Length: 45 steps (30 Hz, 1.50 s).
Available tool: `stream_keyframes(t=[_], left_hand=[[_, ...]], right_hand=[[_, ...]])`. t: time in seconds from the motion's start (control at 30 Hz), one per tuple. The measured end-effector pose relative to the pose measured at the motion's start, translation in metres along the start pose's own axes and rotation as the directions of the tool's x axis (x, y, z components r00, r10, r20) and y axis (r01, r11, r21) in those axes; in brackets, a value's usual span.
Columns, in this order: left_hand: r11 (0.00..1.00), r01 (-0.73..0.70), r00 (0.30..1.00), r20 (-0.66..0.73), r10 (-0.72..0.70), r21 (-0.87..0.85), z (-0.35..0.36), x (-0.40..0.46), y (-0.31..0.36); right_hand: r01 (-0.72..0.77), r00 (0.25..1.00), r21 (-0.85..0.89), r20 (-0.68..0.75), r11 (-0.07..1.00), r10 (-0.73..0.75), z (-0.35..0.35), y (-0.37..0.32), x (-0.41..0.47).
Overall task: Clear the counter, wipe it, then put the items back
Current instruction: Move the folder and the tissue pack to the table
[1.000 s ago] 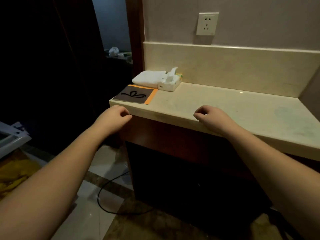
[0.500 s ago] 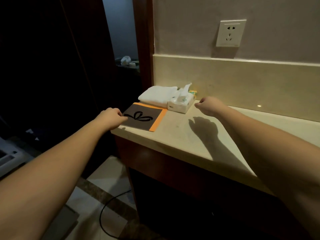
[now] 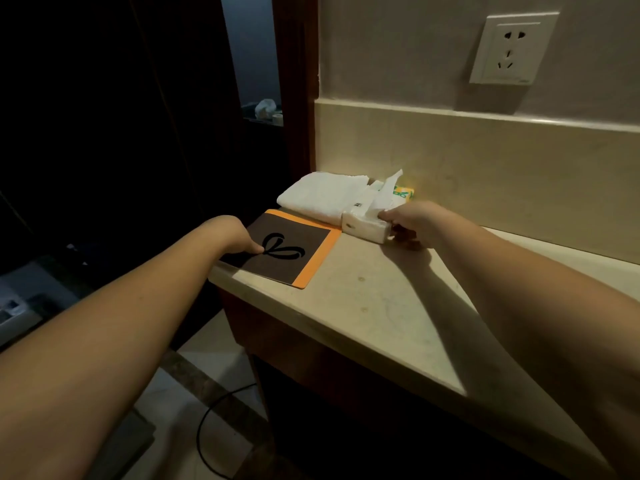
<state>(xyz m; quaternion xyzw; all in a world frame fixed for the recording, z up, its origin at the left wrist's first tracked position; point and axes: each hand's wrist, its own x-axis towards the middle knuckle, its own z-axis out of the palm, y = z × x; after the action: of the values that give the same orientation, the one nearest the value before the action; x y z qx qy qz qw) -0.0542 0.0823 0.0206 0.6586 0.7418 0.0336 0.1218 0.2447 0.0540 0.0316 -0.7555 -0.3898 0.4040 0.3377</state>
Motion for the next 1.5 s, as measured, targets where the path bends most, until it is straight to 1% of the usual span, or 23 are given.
stream_keyframes(t=[0.13, 0.23, 0.3, 0.4, 0.5, 0.57, 0.63, 0.7, 0.73, 0.77, 0.83, 0.93, 1.0, 1.07, 1.17, 1.23, 1.33, 1.4, 1.5], left_hand=[[1.000, 0.018, 1.000, 0.008, -0.018, -0.005, 0.000, 0.001, 0.002], [0.997, 0.037, 0.999, 0.038, -0.034, -0.066, 0.000, -0.001, 0.001], [0.993, 0.047, 0.998, 0.039, -0.044, -0.104, 0.000, -0.005, 0.001], [0.995, 0.060, 0.998, 0.002, -0.060, -0.075, 0.002, -0.012, 0.003], [0.995, 0.097, 0.994, -0.036, -0.098, -0.032, 0.003, -0.022, 0.007], [0.994, 0.106, 0.993, -0.050, -0.107, -0.033, 0.000, -0.029, 0.009], [0.992, 0.112, 0.992, -0.058, -0.116, -0.060, -0.003, -0.036, 0.010], [0.987, 0.127, 0.989, -0.062, -0.134, -0.100, -0.005, -0.043, 0.007], [0.982, 0.132, 0.989, -0.053, -0.140, -0.134, -0.006, -0.046, 0.005], [0.969, 0.141, 0.988, -0.040, -0.152, -0.203, -0.006, -0.047, 0.001], [0.904, 0.157, 0.986, 0.005, -0.169, -0.398, -0.008, -0.053, -0.007], [0.744, 0.161, 0.985, 0.060, -0.161, -0.649, -0.012, -0.064, -0.020], [0.629, 0.124, 0.990, 0.050, -0.134, -0.767, -0.015, -0.077, -0.026], [0.526, 0.089, 0.992, 0.031, -0.119, -0.846, -0.019, -0.091, -0.032], [0.396, 0.035, 0.993, -0.012, -0.114, -0.918, -0.020, -0.120, -0.045], [0.324, 0.029, 0.996, 0.001, -0.085, -0.946, -0.017, -0.144, -0.054], [0.225, 0.039, 0.999, 0.032, -0.036, -0.974, -0.009, -0.189, -0.063], [0.180, 0.033, 0.999, 0.034, -0.001, -0.983, 0.001, -0.214, -0.071], [0.167, 0.041, 0.997, 0.051, 0.055, -0.985, 0.016, -0.249, -0.082]], right_hand=[[-0.043, 0.999, 0.070, 0.004, 0.997, 0.043, 0.005, -0.001, 0.001], [-0.019, 1.000, 0.131, -0.013, 0.991, 0.021, 0.007, -0.004, 0.001], [-0.051, 0.999, 0.225, 0.018, 0.973, 0.048, 0.005, -0.008, -0.003], [-0.113, 0.993, 0.342, 0.066, 0.933, 0.096, 0.001, -0.015, -0.013], [-0.117, 0.992, 0.412, 0.100, 0.904, 0.083, 0.002, -0.012, -0.014], [-0.136, 0.986, 0.415, 0.145, 0.899, 0.082, 0.004, -0.008, -0.015], [-0.157, 0.982, 0.427, 0.163, 0.890, 0.094, 0.003, -0.005, -0.015], [-0.152, 0.984, 0.462, 0.152, 0.874, 0.091, -0.001, -0.005, -0.018], [-0.149, 0.985, 0.478, 0.151, 0.866, 0.087, -0.004, -0.005, -0.021], [-0.150, 0.985, 0.489, 0.153, 0.859, 0.085, -0.007, -0.005, -0.024], [-0.139, 0.985, 0.499, 0.156, 0.856, 0.069, -0.015, -0.005, -0.032], [-0.074, 0.993, 0.519, 0.121, 0.851, 0.012, -0.028, -0.004, -0.049], [-0.031, 0.995, 0.552, 0.098, 0.833, -0.029, -0.038, -0.002, -0.065], [0.004, 0.995, 0.572, 0.079, 0.821, -0.059, -0.048, 0.002, -0.085], [0.060, 0.994, 0.595, 0.035, 0.801, -0.100, -0.061, 0.012, -0.120], [0.100, 0.993, 0.595, -0.004, 0.798, -0.122, -0.066, 0.023, -0.147], [0.130, 0.989, 0.615, -0.024, 0.778, -0.146, -0.067, 0.042, -0.195], [0.147, 0.987, 0.619, -0.040, 0.772, -0.156, -0.063, 0.056, -0.230], [0.172, 0.984, 0.631, -0.068, 0.757, -0.167, -0.053, 0.083, -0.283]])
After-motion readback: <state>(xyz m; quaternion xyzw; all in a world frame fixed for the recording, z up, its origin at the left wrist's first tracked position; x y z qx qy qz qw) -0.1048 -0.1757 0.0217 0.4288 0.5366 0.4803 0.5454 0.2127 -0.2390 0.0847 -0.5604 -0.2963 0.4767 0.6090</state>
